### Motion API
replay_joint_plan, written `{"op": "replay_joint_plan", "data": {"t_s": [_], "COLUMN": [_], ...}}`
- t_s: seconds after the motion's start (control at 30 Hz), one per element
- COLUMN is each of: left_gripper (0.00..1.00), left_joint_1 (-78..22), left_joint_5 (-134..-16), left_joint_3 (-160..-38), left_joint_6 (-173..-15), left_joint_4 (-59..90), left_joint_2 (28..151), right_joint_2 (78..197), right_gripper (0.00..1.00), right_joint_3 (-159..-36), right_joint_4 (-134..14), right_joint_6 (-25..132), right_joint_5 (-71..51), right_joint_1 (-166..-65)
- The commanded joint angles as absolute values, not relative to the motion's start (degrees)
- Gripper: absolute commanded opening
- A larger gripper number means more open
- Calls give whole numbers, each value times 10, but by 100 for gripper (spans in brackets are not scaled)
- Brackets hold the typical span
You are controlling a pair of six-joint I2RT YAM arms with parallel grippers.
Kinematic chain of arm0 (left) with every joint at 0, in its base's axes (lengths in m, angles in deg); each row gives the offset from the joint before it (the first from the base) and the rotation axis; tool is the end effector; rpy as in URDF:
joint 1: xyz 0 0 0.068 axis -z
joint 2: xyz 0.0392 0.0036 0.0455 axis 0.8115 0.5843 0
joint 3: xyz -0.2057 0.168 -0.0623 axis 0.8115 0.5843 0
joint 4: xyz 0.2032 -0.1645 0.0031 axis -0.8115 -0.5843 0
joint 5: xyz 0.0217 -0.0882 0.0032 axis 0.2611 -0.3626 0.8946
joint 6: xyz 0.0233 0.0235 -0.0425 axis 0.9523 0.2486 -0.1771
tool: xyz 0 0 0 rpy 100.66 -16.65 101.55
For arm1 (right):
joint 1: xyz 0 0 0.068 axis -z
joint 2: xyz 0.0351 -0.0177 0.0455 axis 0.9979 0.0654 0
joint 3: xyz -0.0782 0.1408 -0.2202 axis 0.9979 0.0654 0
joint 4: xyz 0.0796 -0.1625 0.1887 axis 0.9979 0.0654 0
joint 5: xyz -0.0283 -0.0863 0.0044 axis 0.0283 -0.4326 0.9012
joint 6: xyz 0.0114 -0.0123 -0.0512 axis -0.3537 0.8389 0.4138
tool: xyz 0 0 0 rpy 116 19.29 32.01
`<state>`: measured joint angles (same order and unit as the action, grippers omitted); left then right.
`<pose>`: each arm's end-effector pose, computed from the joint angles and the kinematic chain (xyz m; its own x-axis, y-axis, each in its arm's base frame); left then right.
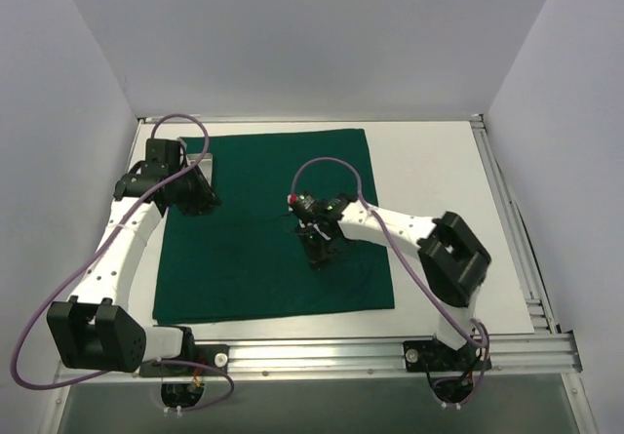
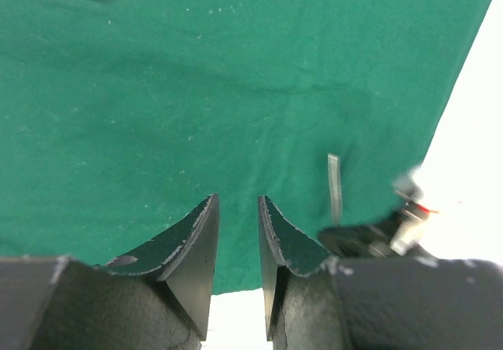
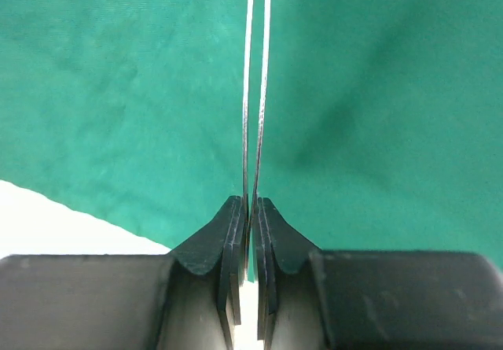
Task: Open and lay out the surgical kit
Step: Place the medical item in the surgical kit.
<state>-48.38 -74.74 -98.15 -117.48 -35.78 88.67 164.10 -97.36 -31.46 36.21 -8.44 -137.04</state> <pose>0.2641 -0.0322 0.3262 -0.7550 -0.4960 -0.4290 -0.3049 0.8447 -0.4400 0.2437 0.3072 0.1905 -0.8388 -0.3836 -0.3864 -0.5127 0.7954 0.3234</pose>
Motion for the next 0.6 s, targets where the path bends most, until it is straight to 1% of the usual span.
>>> {"op": "replay_joint_plan", "data": {"t_s": [0.0,0.2,0.33,0.4,0.57], "left_gripper": [35,35,34,34,34], "left_joint_1": [-489,-491,-491,-491,-491], "left_joint_5": [-759,-768,-769,-772,-778], "left_joint_3": [-980,-979,-978,-978,-977], "left_joint_6": [-1182,-1189,-1189,-1190,-1193], "left_joint_4": [-339,-332,-330,-330,-328], "left_joint_2": [891,899,901,902,905], "right_joint_2": [1536,1435,1359,1329,1317], "right_gripper": [0,0,0,0,0], "right_joint_3": [-918,-829,-744,-728,-707], "right_joint_4": [-321,-321,-321,-322,-321], "right_joint_6": [302,269,237,230,222], "right_joint_5": [-129,-149,-165,-172,-212], "right_joint_1": [-1368,-1371,-1372,-1372,-1368]}}
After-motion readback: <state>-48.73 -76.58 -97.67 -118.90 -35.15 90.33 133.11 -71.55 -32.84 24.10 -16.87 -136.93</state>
